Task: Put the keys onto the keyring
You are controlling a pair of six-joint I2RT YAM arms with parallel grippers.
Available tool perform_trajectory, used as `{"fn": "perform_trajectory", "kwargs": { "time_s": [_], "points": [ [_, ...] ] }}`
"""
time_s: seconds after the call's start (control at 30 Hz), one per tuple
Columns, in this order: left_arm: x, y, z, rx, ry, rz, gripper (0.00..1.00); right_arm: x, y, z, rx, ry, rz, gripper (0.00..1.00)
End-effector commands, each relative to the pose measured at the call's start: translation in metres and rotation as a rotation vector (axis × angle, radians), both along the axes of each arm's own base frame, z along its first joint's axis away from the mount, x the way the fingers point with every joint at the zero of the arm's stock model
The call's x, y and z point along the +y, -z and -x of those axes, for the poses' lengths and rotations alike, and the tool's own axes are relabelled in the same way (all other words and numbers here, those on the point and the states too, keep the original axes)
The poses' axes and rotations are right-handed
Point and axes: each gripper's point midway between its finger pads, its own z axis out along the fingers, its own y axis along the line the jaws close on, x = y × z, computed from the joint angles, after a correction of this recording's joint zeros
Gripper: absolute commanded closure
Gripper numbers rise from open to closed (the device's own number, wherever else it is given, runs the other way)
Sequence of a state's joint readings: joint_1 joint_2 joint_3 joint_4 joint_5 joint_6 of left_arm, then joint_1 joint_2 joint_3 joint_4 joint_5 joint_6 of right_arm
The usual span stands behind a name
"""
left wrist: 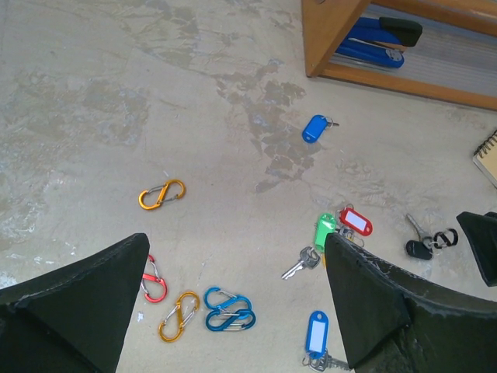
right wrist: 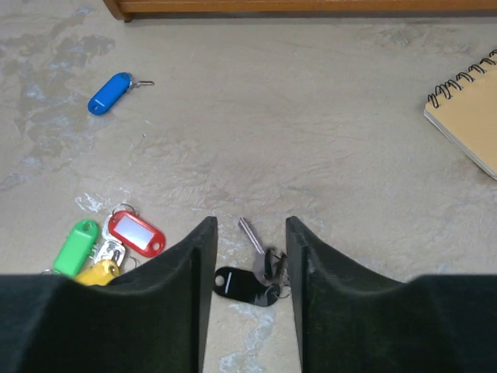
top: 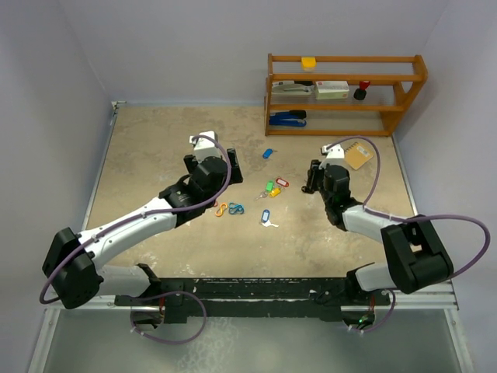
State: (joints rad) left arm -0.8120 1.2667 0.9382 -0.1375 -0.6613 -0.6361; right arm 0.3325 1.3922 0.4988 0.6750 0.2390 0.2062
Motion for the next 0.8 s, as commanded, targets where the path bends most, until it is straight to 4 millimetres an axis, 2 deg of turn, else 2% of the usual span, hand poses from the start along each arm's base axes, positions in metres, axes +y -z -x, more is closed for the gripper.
{"fn": "perform_trajectory", "kwargs": {
  "time_s": [0.0, 0.1, 0.17, 0.23, 0.43, 0.77],
  "points": [
    [-0.004, -0.011, -0.006, -0.024, -0.008, 0.041, 0.09, -0.005, -0.019, -0.005, -0.030, 0.054, -0.037, 0.53],
    [-0.005, -0.011, -0.007, -0.025, -0.010, 0.041, 0.09, -0.001, -0.027, -0.010, -0.034, 0.037, -0.044, 0.47],
    [-0.005, -0.011, -0.007, -0.026, -0.011, 0.043, 0.09, 0.014, -0.027, -0.011, -0.011, -0.035, -0.059, 0.46],
    [-0.006, -0.009, -0.008, -0.021, -0.010, 0.041, 0.09, 0.024, -0.024, -0.011, 0.049, -0.048, -0.116, 0.50],
    [-0.007, -0.008, -0.008, -0.017, -0.010, 0.043, 0.09, 0.062, 0.006, -0.008, 0.312, -0.134, -0.236, 0.50],
    [-0.005, -0.005, -0.008, -0.016, -0.014, 0.031, 0.09, 0.107, 0.042, 0.013, 0.452, -0.189, -0.299, 0.48]
  ]
}}
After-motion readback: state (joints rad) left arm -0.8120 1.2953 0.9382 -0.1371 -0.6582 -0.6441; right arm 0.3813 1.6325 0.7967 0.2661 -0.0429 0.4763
